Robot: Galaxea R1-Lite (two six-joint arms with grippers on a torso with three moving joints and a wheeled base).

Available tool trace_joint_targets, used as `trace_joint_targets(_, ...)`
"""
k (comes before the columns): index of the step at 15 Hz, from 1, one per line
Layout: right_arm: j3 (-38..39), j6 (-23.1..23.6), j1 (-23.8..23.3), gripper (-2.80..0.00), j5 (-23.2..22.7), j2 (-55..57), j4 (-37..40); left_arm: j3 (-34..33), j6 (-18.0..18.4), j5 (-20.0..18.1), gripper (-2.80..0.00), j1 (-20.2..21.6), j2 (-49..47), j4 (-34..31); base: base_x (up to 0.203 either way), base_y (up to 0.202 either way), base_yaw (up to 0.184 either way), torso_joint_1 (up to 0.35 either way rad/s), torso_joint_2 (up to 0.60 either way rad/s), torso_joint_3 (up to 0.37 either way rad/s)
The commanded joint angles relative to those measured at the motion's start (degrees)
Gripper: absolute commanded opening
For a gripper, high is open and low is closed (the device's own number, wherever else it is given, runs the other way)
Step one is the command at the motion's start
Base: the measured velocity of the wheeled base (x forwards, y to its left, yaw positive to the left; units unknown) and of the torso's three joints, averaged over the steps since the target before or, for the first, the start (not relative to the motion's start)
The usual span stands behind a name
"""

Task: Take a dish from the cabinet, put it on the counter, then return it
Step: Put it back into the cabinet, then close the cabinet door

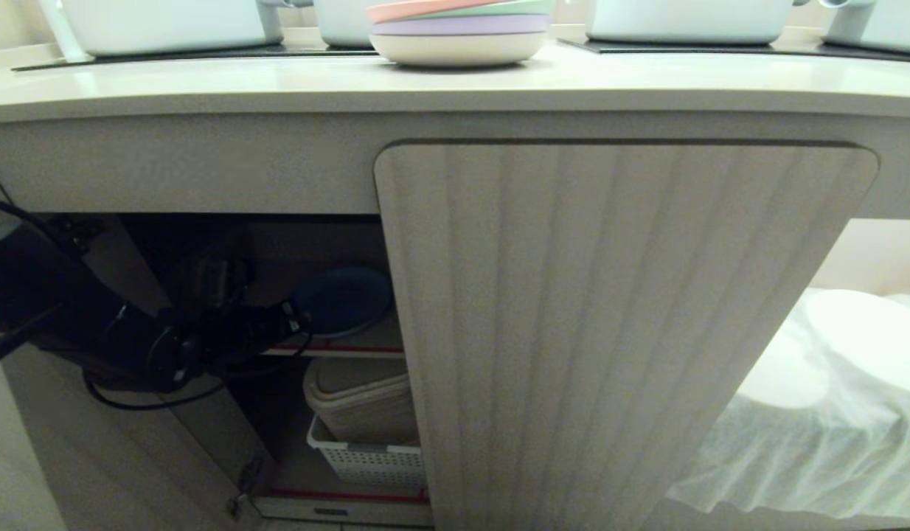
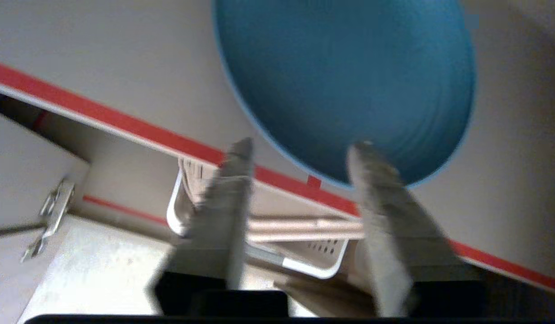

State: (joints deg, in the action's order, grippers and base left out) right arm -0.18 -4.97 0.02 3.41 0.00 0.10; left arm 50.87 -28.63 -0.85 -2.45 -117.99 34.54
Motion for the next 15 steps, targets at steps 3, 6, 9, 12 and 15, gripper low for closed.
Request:
trace_joint_targets(3,0.0,0.0,0.0,-2.80,0.0,0.0,0.0,-2.2,0.9,0.5,-2.80,-0.9,1.4,0.7,0.000,0.000,0.000,0.000,0.00,0.000)
trace_joint_targets(6,0.0,0.0,0.1,-2.80,0.0,0.0,0.0,-4.2,1.3,1.7,-2.80,-2.4,3.6,0.7,0.000,0.000,0.000,0.000,0.00,0.000)
trace_joint_targets(9,0.0,0.0,0.0,-2.80,0.0,0.0,0.0,-6.4,3.4,5.0,-2.80,-3.8,4.2,1.9,0.000,0.000,0.000,0.000,0.00,0.000)
trace_joint_targets(12,0.0,0.0,0.1,-2.80,0.0,0.0,0.0,-8.5,4.9,6.9,-2.80,-4.5,4.2,3.6,0.000,0.000,0.000,0.000,0.00,0.000)
trace_joint_targets(15,0.0,0.0,0.1,-2.80,0.0,0.0,0.0,-9.8,5.2,7.1,-2.80,-4.5,4.3,4.9,0.000,0.000,0.000,0.000,0.00,0.000)
